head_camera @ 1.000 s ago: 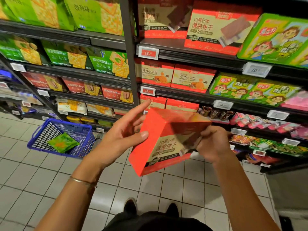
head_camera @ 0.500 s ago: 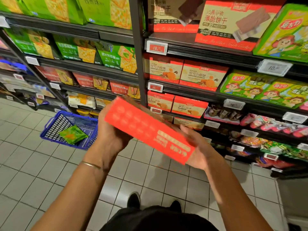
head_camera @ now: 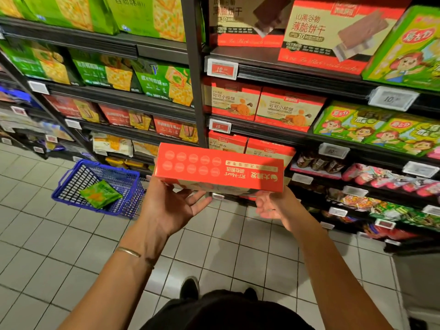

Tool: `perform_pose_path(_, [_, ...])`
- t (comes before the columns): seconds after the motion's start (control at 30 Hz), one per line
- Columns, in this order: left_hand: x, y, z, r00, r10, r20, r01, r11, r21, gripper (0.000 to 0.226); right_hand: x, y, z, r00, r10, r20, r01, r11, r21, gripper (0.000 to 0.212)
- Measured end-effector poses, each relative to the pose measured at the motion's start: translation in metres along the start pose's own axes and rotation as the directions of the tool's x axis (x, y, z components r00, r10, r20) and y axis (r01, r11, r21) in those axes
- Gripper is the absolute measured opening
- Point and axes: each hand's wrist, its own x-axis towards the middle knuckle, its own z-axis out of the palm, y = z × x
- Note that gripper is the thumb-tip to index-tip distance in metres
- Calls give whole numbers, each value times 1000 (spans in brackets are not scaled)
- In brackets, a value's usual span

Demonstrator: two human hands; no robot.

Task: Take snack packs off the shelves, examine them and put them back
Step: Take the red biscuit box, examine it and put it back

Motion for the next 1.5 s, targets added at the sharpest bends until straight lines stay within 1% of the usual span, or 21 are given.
perform_pose_path(0.13, [4, -3, -3, 998, -53, 16, 52, 998, 22, 42, 5, -1, -7, 996, 8, -83, -9, 1000, -17, 27])
perform_pose_path(0.23, [3, -2, -1, 999, -43, 22, 40, 994, 105, 37, 6, -1, -12, 996, 8, -93, -7, 1000, 15, 26])
perform_pose_path(0.27, [2, -1, -1, 999, -29, 29, 25, 990, 138, 39, 6, -1, -14, 996, 4, -93, 3, 997, 73, 27])
perform_pose_path(0.3, [1, 1, -2, 999, -18, 40, 11, 986, 168, 42, 5, 0, -17, 996, 6, -89, 10, 984, 177, 30])
perform_pose_path(0.37, [-2, 2, -3, 998, -13, 55, 1, 977, 215, 49, 4, 3, -25, 998, 14, -64, 13, 911, 413, 41])
perform_pose_path(0.4, [-4, 1, -2, 998, -26, 54, 14, 976, 216, 52, 3, 3, -27, 1000, 9, -25, 4, 877, 481, 49])
perform_pose_path(0.47, [-8, -3, 1, 998, -55, 8, 52, 982, 184, 54, 2, 3, -26, 999, 12, 48, -36, 855, 518, 60])
perform_pose_path(0.5, [-9, -6, 2, 998, -51, -24, 54, 984, 171, 52, 2, 3, -23, 998, 21, 56, -48, 848, 527, 61])
perform_pose_path(0.63, [-9, -17, 4, 993, 28, -114, -6, 981, 192, 48, 4, 7, -14, 1000, 14, 23, -25, 787, 616, 67])
perform_pose_path(0.7, [-10, -19, 4, 991, 49, -124, -20, 975, 222, 47, 4, 9, -12, 1000, 23, 0, -17, 753, 658, 71])
perform_pose_path(0.8, [-10, -20, 2, 990, 77, -116, -41, 957, 289, 47, 6, 12, -11, 1000, 27, -6, -15, 711, 703, 70])
perform_pose_path(0.9, [-9, -19, -2, 996, 59, -64, -34, 941, 337, 58, 9, 14, -14, 1000, 21, -13, -6, 719, 695, 69])
perform_pose_path(0.97, [-9, -17, -5, 1000, -18, 15, 11, 934, 358, 73, 10, 14, -18, 1000, 12, -26, 8, 743, 670, 68])
perform_pose_path(1.0, [-9, -16, -7, 997, -55, 52, 34, 938, 344, 76, 10, 14, -19, 999, 0, -34, 23, 751, 660, 66])
perform_pose_path(1.07, [-10, -15, -15, 989, -110, 99, 81, 964, 255, 67, 9, 14, -22, 998, -34, -52, 59, 773, 631, 60])
perform_pose_path(1.17, [-9, -16, -30, 963, -230, 137, 212, 968, 134, 45, 8, 13, -24, 987, -116, -113, 158, 840, 519, 37])
perform_pose_path(1.27, [-7, -24, -42, 934, -331, 137, 318, 942, 109, 44, 6, 9, -23, 968, -217, -123, 250, 830, 499, 18])
perform_pose_path(1.33, [-8, -30, -44, 902, -391, 185, 377, 920, 106, 56, 3, 4, -20, 955, -272, -122, 295, 809, 509, 21])
perform_pose_path(1.4, [-9, -33, -44, 856, -432, 285, 430, 900, 74, 76, -1, 0, -16, 939, -318, -128, 338, 796, 502, 32])
perform_pose_path(1.43, [-10, -34, -44, 828, -441, 347, 452, 890, 55, 79, -3, -2, -15, 933, -336, -129, 355, 795, 491, 37])
perform_pose_path(1.5, [-11, -36, -43, 782, -440, 441, 470, 882, 46, 76, -6, -5, -13, 927, -349, -135, 371, 807, 460, 46])
